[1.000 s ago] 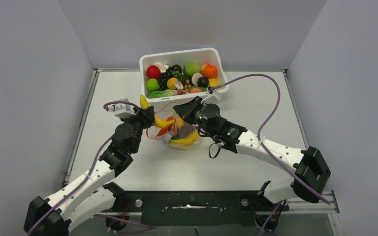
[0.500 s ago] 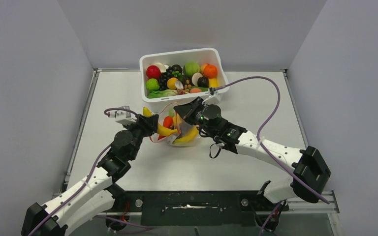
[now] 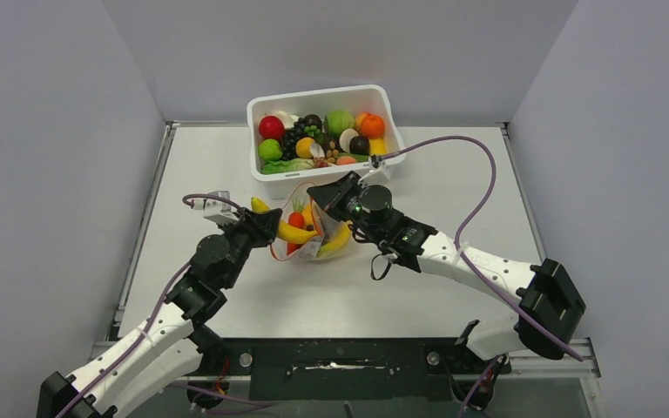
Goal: Place the food in the zip-top bag and seal the zipper
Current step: Place the fake fruit in the zipper food storage bag.
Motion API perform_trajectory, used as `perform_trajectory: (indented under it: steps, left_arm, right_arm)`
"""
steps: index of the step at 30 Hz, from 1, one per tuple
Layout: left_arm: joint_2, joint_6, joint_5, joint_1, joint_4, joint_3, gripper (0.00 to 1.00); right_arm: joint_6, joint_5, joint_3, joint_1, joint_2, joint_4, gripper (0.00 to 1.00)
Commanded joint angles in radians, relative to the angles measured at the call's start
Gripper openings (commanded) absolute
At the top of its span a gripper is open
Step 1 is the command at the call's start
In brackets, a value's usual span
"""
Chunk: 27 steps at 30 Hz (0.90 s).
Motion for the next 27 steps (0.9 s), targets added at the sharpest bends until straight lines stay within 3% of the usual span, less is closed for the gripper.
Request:
perform_trajectory:
  steps: [1, 6, 12, 18, 23, 27]
  left_arm:
    - [-0.062, 0.028, -0.044, -0.006, -0.026, 0.050, 0.16]
    - [-0.075, 0.113, -0.202, -0.006, -0.043, 0.088, 0.12]
    - [0.036, 0.228, -0.249, -0.006, 0.067, 0.139, 0.11]
    - [0.154, 0.229, -0.333, -0.016, 0.181, 0.096, 0.10]
    - [0.146, 0.224, -0.471, -0.021, 0.225, 0.084, 0.07]
    - [0.109, 0.257, -0.496, -0.022, 0.202, 0.101, 0.07]
  right_arm:
    - [0.019, 0.008, -0.001, -0.006, -0.037, 0.132, 0.00]
    - [0.023, 0.016, -0.002, -0.006, -0.023, 0.147, 0.00]
    - [0.055, 0.007, 0.065, -0.024, 0.042, 0.199, 0.00]
    - [0.048, 0.020, 0.117, -0.006, 0.088, 0.224, 0.00]
    - [0.095, -0.010, 0.117, -0.009, 0.122, 0.233, 0.00]
    - [0.095, 0.006, 0.098, -0.008, 0.115, 0.233, 0.00]
